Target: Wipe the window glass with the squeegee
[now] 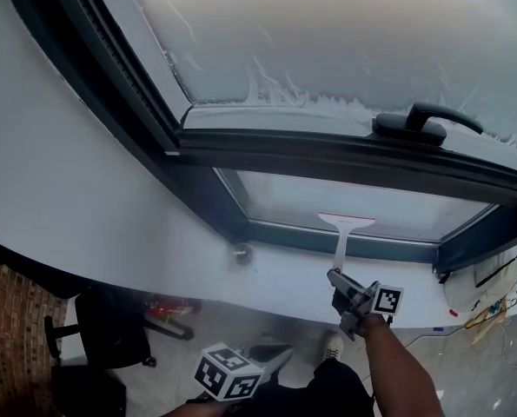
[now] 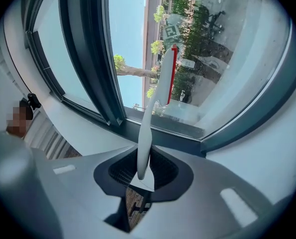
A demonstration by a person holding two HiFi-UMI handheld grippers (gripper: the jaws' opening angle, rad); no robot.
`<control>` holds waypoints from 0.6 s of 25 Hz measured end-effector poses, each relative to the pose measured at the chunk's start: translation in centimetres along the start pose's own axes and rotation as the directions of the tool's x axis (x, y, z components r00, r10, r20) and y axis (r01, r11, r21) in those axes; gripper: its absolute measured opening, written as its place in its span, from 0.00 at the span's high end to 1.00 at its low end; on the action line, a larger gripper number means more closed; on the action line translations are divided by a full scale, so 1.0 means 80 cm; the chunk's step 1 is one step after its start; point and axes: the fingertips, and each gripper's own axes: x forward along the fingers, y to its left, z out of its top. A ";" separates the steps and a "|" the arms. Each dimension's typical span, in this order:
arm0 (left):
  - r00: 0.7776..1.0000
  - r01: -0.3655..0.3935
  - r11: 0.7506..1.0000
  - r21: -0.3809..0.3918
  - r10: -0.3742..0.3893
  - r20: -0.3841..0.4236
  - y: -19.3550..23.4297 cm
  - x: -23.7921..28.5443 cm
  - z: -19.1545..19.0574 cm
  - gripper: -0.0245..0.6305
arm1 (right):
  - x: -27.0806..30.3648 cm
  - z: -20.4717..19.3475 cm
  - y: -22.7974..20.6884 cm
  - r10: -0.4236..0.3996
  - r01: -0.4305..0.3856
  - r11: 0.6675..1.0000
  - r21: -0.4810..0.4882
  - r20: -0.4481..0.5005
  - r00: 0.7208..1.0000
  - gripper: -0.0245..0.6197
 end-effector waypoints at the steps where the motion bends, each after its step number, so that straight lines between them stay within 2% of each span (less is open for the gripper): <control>1: 1.000 -0.002 1.000 -0.004 0.002 0.001 0.003 0.002 0.001 0.96 | 0.001 -0.002 -0.006 -0.001 0.001 1.000 0.003 -0.002 1.000 0.83; 15: 0.998 -0.056 0.993 -0.108 0.056 -0.004 0.039 0.022 -0.023 0.96 | 0.000 -0.028 -0.123 -0.067 0.069 0.994 0.080 -0.021 0.998 0.83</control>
